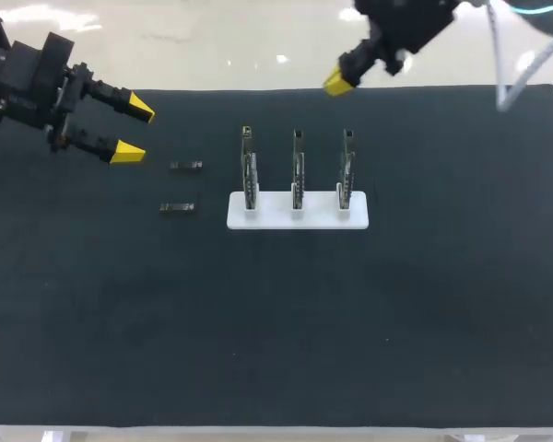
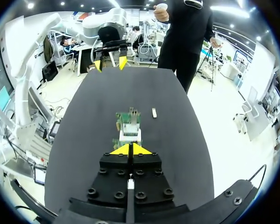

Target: Pick up the optical module with the left hand, and insert it into the network port with the right hand.

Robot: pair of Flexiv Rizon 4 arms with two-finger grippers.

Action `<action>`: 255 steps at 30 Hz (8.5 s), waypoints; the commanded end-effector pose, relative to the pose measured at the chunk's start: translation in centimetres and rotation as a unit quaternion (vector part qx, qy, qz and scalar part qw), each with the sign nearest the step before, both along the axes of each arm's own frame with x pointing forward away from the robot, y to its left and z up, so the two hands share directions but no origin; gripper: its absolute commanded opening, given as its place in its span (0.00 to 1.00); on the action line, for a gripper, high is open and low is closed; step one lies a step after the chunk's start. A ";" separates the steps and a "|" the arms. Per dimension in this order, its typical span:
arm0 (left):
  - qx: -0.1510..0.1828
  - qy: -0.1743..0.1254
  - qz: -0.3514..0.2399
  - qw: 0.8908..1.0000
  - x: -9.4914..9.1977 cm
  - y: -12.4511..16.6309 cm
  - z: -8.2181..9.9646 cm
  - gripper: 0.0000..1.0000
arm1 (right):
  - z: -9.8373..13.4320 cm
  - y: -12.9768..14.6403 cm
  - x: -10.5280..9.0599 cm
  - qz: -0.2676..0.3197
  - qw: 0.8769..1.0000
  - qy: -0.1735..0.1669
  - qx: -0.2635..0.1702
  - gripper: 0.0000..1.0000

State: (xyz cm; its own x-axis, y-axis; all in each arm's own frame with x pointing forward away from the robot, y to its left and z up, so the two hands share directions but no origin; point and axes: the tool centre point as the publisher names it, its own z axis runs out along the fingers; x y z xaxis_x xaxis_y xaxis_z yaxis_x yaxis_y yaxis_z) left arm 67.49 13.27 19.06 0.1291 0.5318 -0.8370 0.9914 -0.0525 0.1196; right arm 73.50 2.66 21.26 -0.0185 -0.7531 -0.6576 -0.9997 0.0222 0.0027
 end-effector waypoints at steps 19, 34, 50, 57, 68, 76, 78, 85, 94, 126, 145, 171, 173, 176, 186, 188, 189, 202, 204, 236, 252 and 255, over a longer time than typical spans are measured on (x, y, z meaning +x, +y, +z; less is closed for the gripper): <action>0.002 -0.001 0.001 1.000 -0.1 -0.1 0.0 1.00 | 0.5 -7.5 -1.2 0.017 1.000 -0.003 0.026 0.00; 0.002 -0.001 0.001 1.000 -0.1 -0.1 0.0 1.00 | 0.6 -7.5 -1.2 0.013 0.999 0.002 0.032 1.00; 0.002 -0.001 0.001 1.000 -0.1 -0.1 0.0 1.00 | 0.6 -7.5 -1.2 0.013 0.999 0.002 0.032 1.00; 0.011 0.003 0.004 1.000 0.0 0.2 -0.2 1.00 | 0.6 -7.5 -1.2 0.013 0.999 0.002 0.032 1.00; 0.162 0.044 0.018 0.986 2.0 3.6 -3.3 1.00 | 0.6 -7.5 -1.2 0.013 0.999 0.002 0.032 1.00; 0.267 0.049 0.056 0.961 4.6 5.6 -7.8 1.00 | 0.6 -7.5 -1.2 0.013 0.999 0.002 0.032 1.00; 0.292 0.050 0.057 0.953 5.0 6.0 -8.8 1.00 | 0.6 -7.5 -1.2 0.013 0.999 0.002 0.032 1.00; 0.358 0.033 0.053 0.932 5.7 6.7 -11.9 1.00 | 0.6 -7.5 -1.2 0.013 0.999 0.002 0.032 1.00; 0.377 0.029 0.048 0.924 5.5 6.3 -13.3 1.00 | 0.6 -7.5 -1.2 0.013 0.999 0.002 0.032 1.00; 0.407 0.041 0.066 0.910 5.0 5.0 -14.8 1.00 | 0.6 -7.5 -1.2 0.013 0.999 0.002 0.032 1.00; 0.425 0.044 0.057 0.902 6.9 3.5 -17.2 1.00 | 0.6 -7.5 -1.2 0.013 0.999 0.002 0.032 1.00; 0.431 0.048 0.053 0.899 7.0 3.5 -18.9 1.00 | 0.6 -7.5 -1.2 0.013 0.999 0.002 0.032 1.00; 0.432 0.049 0.054 0.899 7.0 3.4 -18.9 1.00 | 0.6 -7.5 -1.2 0.013 0.999 0.002 0.032 1.00; 0.433 0.048 0.053 0.899 7.1 3.4 -19.0 1.00 | 0.6 -7.5 -1.2 0.013 0.999 0.002 0.032 1.00; 0.437 0.042 0.052 0.897 7.3 3.3 -19.6 0.98 | 0.6 -7.5 -1.2 0.013 0.999 0.002 0.032 1.00; 0.438 0.041 0.052 0.896 7.3 3.3 -19.6 0.95 | 0.6 -7.5 -1.2 0.013 0.999 0.002 0.032 1.00; 0.438 0.041 0.053 0.896 7.3 3.3 -19.7 0.92 | 0.6 -7.5 -1.2 0.013 0.999 0.002 0.032 1.00; 0.438 0.039 0.053 0.897 7.3 3.3 -19.9 0.65 | 0.6 -7.5 -1.2 0.013 0.999 0.002 0.032 1.00; 0.438 0.038 0.053 0.897 7.3 3.3 -20.0 0.62 | 0.6 -7.5 -1.2 0.013 0.999 0.002 0.032 1.00; 0.441 0.026 0.055 0.895 7.9 2.5 -20.8 0.41 | 0.6 -7.5 -1.2 0.013 0.999 0.002 0.032 1.00; 0.417 0.034 0.055 0.907 8.2 2.8 -18.8 0.00 | 0.6 -7.5 -1.2 0.013 0.999 0.002 0.032 1.00; 0.390 0.045 0.056 0.918 7.9 3.1 -16.8 0.00 | 0.6 -7.5 -1.2 0.013 0.999 0.002 0.032 1.00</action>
